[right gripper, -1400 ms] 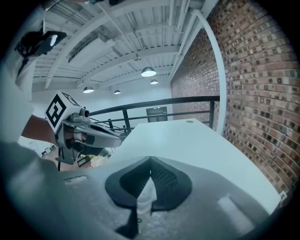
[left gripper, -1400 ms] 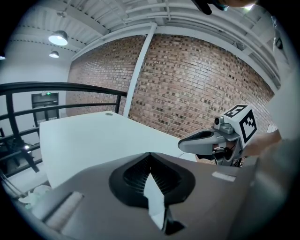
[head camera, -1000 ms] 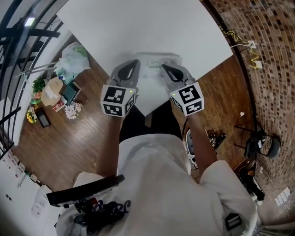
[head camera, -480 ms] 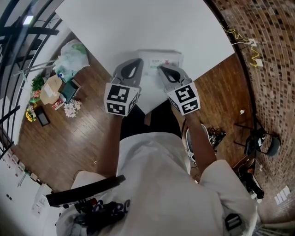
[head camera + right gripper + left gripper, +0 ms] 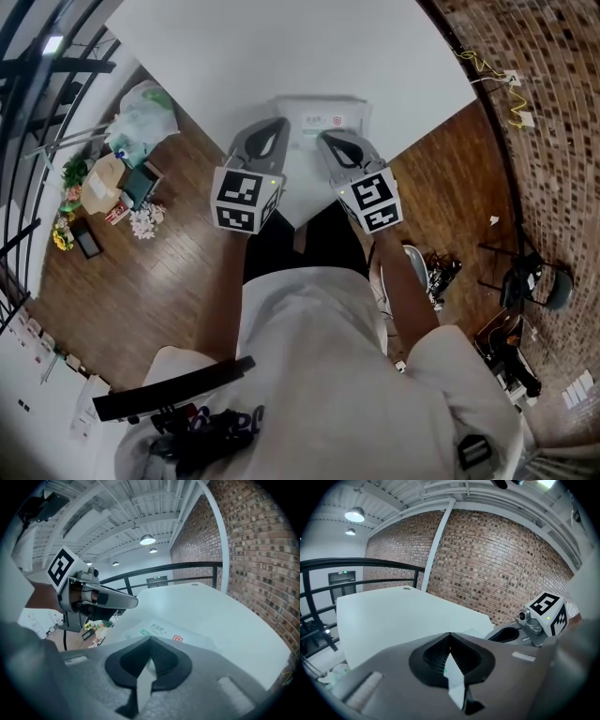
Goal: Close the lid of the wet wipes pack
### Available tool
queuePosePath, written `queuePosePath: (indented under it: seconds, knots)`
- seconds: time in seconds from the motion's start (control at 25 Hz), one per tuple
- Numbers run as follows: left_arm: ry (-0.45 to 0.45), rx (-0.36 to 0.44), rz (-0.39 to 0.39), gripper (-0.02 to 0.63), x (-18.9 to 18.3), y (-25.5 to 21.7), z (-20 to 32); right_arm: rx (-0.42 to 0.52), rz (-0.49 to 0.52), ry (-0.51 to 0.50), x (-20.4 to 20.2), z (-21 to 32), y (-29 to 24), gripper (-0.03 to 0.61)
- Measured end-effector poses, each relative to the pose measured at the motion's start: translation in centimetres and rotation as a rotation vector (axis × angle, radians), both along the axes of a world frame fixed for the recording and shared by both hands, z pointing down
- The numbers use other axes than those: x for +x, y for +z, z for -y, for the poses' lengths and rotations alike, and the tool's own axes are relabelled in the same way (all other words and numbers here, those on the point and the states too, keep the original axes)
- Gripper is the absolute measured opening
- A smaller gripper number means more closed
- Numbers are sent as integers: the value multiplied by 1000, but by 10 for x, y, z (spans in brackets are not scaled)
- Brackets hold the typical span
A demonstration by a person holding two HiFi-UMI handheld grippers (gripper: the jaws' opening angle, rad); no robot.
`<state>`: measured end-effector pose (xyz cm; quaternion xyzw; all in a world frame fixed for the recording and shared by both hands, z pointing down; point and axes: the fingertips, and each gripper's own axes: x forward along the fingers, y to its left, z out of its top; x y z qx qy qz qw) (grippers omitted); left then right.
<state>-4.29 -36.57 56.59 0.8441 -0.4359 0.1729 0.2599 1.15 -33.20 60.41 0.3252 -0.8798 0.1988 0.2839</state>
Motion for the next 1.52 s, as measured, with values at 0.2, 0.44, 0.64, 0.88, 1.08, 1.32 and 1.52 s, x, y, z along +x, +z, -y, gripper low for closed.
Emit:
queuePosePath:
  seconds: [0.2,0.44,0.64,0.88,1.08,1.32,1.52]
  knots:
    - [2,2,-2,17,1,2,-2,4,0,8,0,-5,3,-9]
    - [-7,-5,0,17,-1,4,-2,46,-53,-15,-3,-6,6,-9]
    - [-5,-6,-2,17,-1,4,-2,62,-98,-27,-5,-6,8,-9]
    - [-9,-13,0,17,-1,7,1,26,-93,-29,-5,-4,10,-9]
    - [-7,-13,3,17,0,5,1,-27,-131,-35,-4,-4,10,-9]
    - [-20,-17,5,17,-9,7,5,-71,-224,-85,-6,-5,12,-9]
    - [-27,-24,0,17,-12,10,6,-130,-291,-106,-8,-5,16,-10]
